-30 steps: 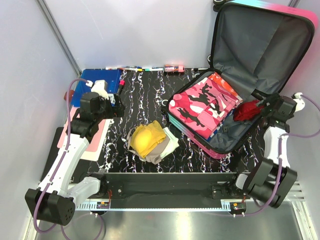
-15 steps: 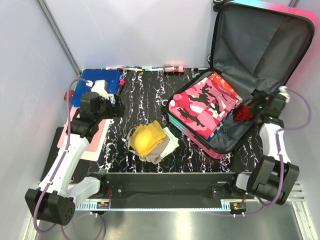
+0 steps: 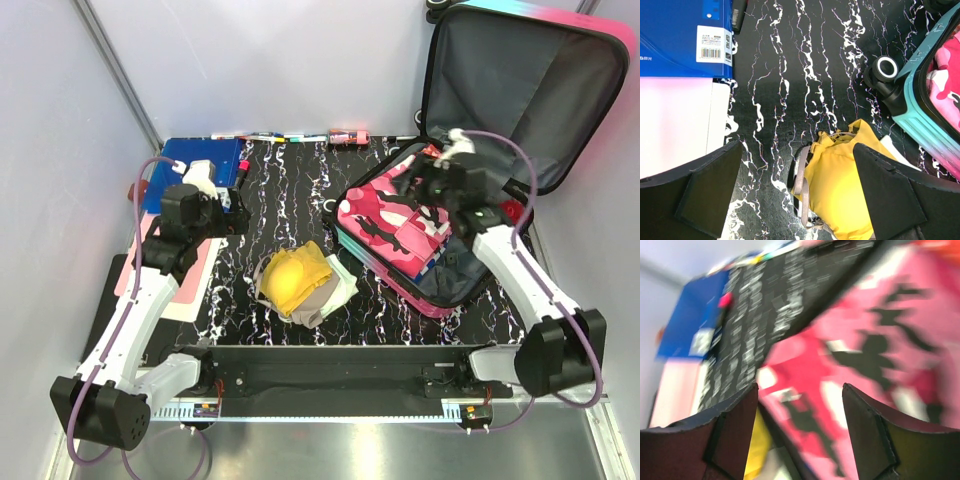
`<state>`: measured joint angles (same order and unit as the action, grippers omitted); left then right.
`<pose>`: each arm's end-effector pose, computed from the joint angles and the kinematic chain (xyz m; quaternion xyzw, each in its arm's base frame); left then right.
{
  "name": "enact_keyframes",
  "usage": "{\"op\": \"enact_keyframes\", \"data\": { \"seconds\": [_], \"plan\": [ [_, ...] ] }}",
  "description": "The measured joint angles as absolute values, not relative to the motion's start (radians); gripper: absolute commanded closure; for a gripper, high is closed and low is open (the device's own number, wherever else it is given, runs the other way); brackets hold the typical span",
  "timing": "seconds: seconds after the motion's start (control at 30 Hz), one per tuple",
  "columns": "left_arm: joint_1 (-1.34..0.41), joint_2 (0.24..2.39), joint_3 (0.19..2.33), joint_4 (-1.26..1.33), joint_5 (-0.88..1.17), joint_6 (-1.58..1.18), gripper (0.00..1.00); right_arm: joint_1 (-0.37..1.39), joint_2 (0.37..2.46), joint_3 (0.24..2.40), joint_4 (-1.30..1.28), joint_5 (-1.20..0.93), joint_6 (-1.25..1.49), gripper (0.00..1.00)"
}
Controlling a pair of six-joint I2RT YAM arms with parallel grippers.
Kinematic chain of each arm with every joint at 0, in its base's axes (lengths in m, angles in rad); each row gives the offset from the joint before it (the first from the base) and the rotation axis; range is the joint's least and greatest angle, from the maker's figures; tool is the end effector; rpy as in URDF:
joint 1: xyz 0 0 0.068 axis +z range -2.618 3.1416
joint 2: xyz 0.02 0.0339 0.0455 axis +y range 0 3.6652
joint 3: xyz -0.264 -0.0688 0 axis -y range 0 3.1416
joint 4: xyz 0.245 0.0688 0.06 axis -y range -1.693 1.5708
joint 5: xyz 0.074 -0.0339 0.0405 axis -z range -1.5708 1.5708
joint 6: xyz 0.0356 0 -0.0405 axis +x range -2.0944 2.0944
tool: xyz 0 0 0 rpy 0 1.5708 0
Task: Pack the luggage
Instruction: Place the clothes in the luggage, then pick up the clothes at the center of the board.
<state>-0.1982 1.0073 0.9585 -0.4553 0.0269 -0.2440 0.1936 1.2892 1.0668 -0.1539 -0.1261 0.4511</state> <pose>0.2180 -0.0448 0.3317 -0.0129 0.8610 -0.1228 0.4935 0.2940 0.0622 0.3314 0.0708 0.8230 0.2272 0.5158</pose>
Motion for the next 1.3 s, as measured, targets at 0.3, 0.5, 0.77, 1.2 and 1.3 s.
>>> {"op": "enact_keyframes", "data": {
  "seconds": [0.3, 0.5, 0.77, 1.2, 1.3],
  "plan": [
    [-0.199, 1.019, 0.958, -0.455, 0.027, -0.244, 0.01, 0.5, 1.528, 1.242, -0.158, -0.235, 0.43, 0.25],
    [-0.199, 1.019, 0.958, -0.455, 0.026, -0.244, 0.01, 0.648, 1.678, 1.298, -0.165, -0.299, 0.431, 0.23],
    [-0.199, 1.025, 0.958, -0.456, 0.027, -0.244, 0.01, 0.699, 1.833, 1.353, -0.196, -0.334, 0.443, 0.23],
    [-0.199, 1.035, 0.958, -0.455, 0.027, -0.244, 0.01, 0.757, 1.886, 1.366, -0.235, -0.325, 0.444, 0.22],
    [-0.199, 1.035, 0.958, -0.455, 0.027, -0.244, 0.01, 0.765, 1.886, 1.365, -0.239, -0.316, 0.444, 0.22]
  ]
}}
